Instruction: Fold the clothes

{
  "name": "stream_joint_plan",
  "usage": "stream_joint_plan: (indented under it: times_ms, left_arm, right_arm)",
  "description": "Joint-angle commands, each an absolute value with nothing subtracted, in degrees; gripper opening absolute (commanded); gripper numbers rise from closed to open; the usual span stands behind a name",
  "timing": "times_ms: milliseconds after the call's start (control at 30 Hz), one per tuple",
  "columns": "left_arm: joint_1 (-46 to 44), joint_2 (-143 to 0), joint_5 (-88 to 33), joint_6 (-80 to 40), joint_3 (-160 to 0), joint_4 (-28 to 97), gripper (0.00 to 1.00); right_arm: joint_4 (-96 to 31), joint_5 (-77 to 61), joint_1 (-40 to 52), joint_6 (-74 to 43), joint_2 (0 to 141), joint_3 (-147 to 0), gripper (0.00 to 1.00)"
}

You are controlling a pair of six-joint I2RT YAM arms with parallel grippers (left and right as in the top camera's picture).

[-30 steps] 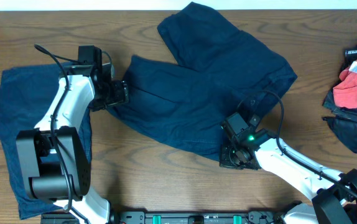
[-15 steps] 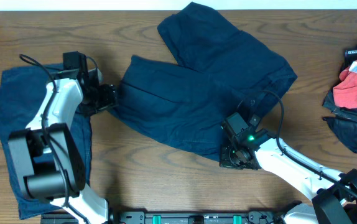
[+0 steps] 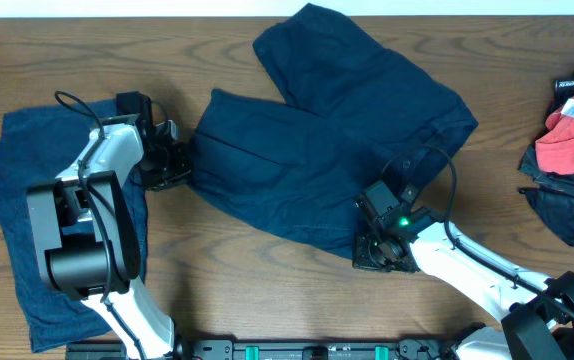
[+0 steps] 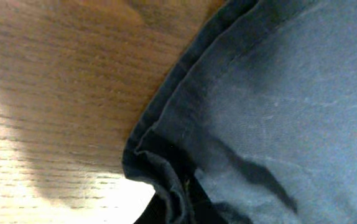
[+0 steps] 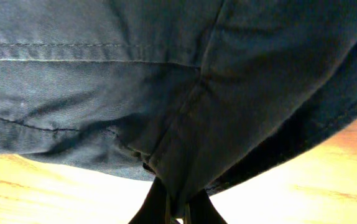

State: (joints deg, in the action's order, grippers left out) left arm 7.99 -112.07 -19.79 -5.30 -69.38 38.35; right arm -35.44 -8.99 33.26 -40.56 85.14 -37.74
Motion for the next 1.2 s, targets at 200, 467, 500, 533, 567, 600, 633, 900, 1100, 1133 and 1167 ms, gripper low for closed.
stream_joint_plan:
  times_ms: [200, 467, 500, 533, 567, 600, 633, 900, 1100, 1133, 1167]
  left_arm:
    - [7.94, -112.05, -20.62, -7.38, -69.69, 37.85, 0.06]
    - [7.94, -103.85, -21.45, -7.60, -70.41, 38.24, 0.06]
    - [7.94, -102.17, -21.45, -7.60, -70.41, 38.50, 0.06]
    - [7.94, -100.75, -21.45, -7.62, -70.41, 38.74, 0.06]
    - [7.94, -99.18, -21.45, -7.79, -70.41, 38.96, 0.06]
    - [7.92, -97.51, -21.45, -7.79, -70.41, 39.27, 0.06]
    - [7.90, -95.53, -21.45, -7.81, -70.43, 39.64, 0.06]
    - [6.74, -78.78, -21.43, -8.27, -70.43, 42.04, 0.06]
    - [4.99, -67.07, -20.60, -8.88, -70.43, 42.59, 0.06]
    - [4.67, -65.19, -20.23, -9.08, -70.43, 42.59, 0.06]
    - [4.51, -63.92, -20.10, -9.08, -70.43, 42.57, 0.06]
  right_arm:
    - [-33.39, -6.22, 31.64, -37.32, 83.68, -40.03, 0.01]
    - [-43.88, 2.31, 30.63, -34.61, 80.16, -50.87, 0.01]
    - [-46.22, 4.56, 30.50, -34.59, 79.64, -52.75, 0.01]
    - [-47.99, 6.07, 30.33, -34.50, 79.18, -54.28, 0.01]
    - [-49.71, 7.40, 30.02, -34.04, 78.67, -56.03, 0.01]
    - [-51.03, 8.19, 29.76, -33.54, 78.19, -57.56, 0.01]
    - [-52.27, 8.95, 29.43, -33.39, 77.80, -59.09, 0.01]
    - [-58.02, 11.90, 25.23, -30.00, 75.94, -70.41, 0.01]
    - [-60.75, 14.83, 20.62, -23.75, 75.75, -80.51, 0.01]
    - [-61.06, 14.83, 19.97, -22.15, 75.75, -82.63, 0.01]
    - [-61.39, 14.85, 19.44, -20.93, 75.75, -84.47, 0.01]
